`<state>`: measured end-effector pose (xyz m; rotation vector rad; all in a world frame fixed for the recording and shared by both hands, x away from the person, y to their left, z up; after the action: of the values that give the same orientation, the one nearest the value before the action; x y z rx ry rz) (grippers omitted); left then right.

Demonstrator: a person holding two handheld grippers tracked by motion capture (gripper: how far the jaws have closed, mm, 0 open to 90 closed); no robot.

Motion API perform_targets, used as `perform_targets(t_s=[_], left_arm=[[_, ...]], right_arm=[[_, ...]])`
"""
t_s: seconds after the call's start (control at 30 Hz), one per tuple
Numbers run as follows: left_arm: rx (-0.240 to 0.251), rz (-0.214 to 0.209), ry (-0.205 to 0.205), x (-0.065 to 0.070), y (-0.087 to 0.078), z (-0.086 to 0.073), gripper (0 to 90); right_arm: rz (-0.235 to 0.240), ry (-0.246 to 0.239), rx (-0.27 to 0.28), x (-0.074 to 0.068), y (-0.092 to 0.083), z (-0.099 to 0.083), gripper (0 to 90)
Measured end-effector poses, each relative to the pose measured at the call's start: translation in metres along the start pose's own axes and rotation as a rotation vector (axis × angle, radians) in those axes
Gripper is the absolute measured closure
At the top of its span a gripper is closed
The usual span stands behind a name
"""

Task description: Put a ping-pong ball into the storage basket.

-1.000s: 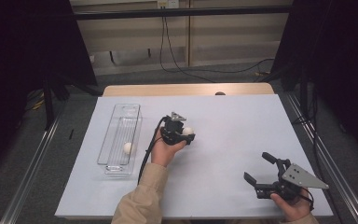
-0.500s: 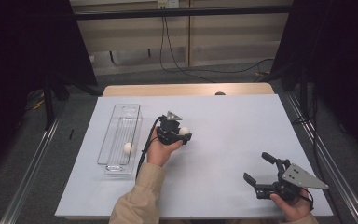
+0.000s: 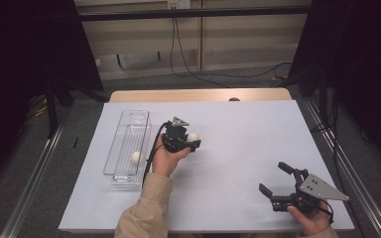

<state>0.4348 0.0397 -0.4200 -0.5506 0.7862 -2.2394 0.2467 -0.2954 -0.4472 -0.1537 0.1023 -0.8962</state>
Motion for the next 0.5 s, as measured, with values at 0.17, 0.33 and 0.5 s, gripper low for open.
perform_targets(t_s=[0.17, 0.33, 0.5], left_arm=[[0.001, 0.003, -0.014, -0.004, -0.003, -0.001, 51.0], [0.008, 0.003, -0.027, -0.007, -0.008, 0.000, 51.0], [0.011, 0.005, -0.035, -0.008, -0.011, 0.000, 51.0]], right_arm=[[0.000, 0.001, 0.000, 0.000, 0.000, 0.000, 4.4], [0.003, 0.000, -0.002, 0.000, 0.000, 0.000, 4.4], [0.000, 0.001, 0.001, 0.000, 0.000, 0.000, 4.4]])
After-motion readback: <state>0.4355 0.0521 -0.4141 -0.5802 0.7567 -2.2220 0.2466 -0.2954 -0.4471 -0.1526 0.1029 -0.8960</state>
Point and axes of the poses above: each handheld gripper's, and its own axes: y roughly forward along the jaws, z roughly out of its top, x roughly to its right, the point moved 1 cm from there along y, roughly forward along the jaws, and after that the axes turned 2 degrees about z, right-handed, at the moved point
